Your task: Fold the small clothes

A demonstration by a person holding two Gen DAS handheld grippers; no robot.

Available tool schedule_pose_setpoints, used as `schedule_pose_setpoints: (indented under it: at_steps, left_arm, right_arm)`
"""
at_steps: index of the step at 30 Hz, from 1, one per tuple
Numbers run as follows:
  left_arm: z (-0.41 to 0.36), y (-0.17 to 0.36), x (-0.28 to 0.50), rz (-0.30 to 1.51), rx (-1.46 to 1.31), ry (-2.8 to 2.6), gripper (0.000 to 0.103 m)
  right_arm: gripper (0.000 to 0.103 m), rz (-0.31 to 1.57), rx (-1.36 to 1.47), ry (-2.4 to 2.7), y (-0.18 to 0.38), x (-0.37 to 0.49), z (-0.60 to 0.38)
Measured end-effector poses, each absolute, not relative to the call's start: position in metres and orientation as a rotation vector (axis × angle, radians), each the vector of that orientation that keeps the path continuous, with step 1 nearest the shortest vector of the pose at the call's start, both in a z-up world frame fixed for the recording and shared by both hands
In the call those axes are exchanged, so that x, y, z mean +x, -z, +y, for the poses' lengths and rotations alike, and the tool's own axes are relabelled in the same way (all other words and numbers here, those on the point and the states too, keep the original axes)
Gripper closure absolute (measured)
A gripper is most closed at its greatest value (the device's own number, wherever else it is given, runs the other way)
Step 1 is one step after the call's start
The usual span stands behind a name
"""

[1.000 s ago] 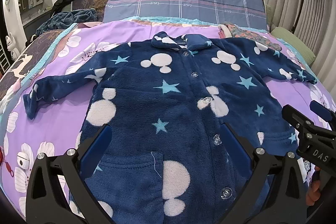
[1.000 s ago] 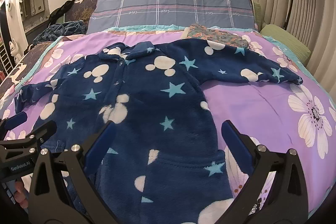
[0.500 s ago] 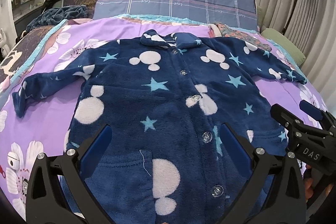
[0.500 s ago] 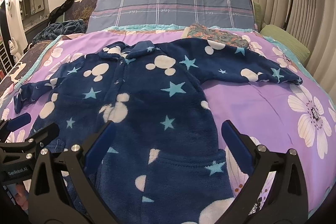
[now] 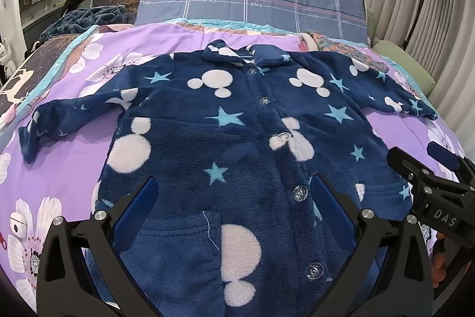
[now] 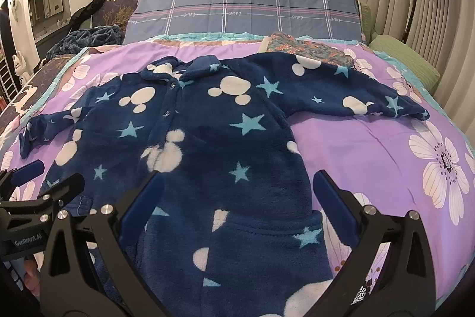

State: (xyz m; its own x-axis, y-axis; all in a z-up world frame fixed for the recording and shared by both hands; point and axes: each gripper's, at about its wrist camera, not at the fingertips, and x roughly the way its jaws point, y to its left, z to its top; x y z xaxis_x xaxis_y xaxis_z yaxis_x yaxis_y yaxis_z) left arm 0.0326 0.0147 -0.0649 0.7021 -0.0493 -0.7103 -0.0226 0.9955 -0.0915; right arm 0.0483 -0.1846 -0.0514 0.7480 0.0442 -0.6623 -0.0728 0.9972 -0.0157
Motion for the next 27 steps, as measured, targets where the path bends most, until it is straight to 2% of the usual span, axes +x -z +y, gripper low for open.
schedule_pose_setpoints:
  at_steps: [27]
  left_arm:
    - [0.0170, 0.0709, 0.0344, 0.801, -0.108, 0.022, 0.001]
  right_arm:
    - [0.002, 0.736, -0.058, -0.063, 0.0567, 0.0511, -0.1812]
